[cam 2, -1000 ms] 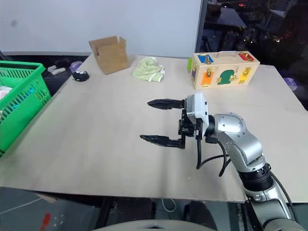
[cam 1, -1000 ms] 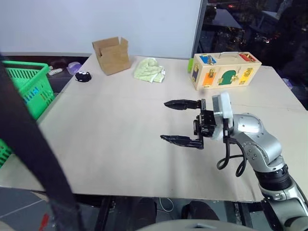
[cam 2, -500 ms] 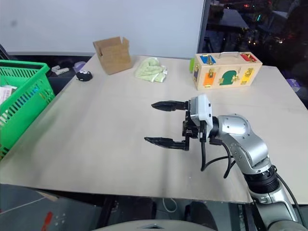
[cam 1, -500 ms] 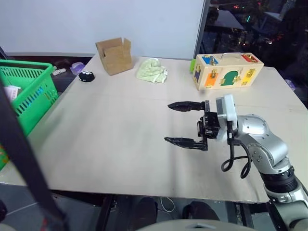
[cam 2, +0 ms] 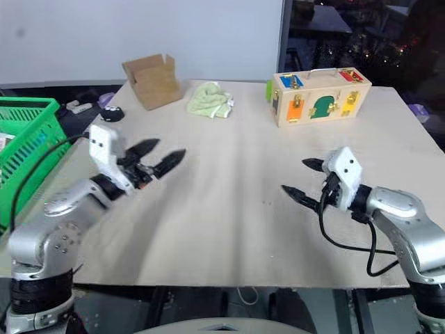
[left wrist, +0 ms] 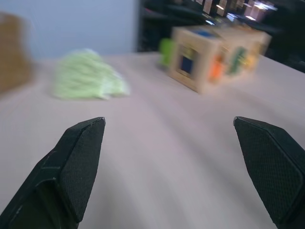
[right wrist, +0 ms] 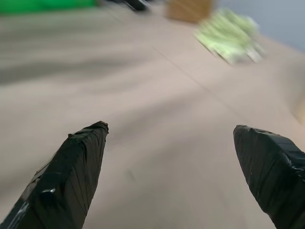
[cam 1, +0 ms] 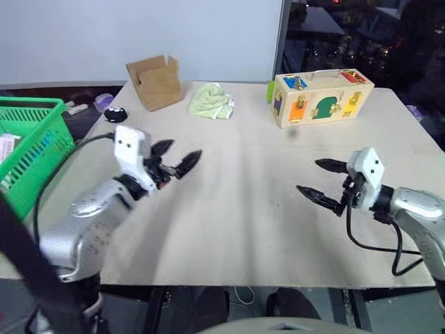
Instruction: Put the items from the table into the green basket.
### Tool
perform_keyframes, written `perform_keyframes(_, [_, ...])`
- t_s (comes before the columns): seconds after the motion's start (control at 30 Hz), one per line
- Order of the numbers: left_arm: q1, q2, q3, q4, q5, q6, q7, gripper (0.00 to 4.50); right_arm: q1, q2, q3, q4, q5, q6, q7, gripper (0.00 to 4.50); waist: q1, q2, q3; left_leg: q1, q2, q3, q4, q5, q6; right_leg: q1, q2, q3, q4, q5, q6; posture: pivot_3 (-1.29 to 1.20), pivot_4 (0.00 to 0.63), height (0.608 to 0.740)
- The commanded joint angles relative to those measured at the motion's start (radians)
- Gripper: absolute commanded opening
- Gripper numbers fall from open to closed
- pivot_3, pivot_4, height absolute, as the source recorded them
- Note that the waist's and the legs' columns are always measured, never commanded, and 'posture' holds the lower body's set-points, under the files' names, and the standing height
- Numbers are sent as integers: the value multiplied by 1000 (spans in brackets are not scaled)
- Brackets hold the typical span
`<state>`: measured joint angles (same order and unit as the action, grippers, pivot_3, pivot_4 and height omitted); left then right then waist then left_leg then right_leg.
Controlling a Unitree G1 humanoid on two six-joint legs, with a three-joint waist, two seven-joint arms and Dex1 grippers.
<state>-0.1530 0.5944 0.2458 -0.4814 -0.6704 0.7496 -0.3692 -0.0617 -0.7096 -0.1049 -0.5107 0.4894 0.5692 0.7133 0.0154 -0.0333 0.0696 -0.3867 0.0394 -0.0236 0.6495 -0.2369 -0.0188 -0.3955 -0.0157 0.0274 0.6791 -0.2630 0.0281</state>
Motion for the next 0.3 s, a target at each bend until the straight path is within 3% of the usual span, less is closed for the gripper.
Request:
perform_keyframes(0.03, [38, -11, -36, -30, 67, -13, 36, 4461, 81, -20, -65, -82, -36, 11, -53, 4500, -17, 2, 0, 3, 0, 2, -1, 0, 0, 1, 0, 1, 0, 0, 0, -61, 49, 740])
perform_keyframes(0.3, [142, -32, -54, -48, 103, -21, 15, 4461, 181, -26, -128, -123, -56, 15, -91, 4500, -62, 3, 0, 8, 0, 11, 0, 0, 0, 2, 2, 11, 0, -4, 1, -98, 43, 740])
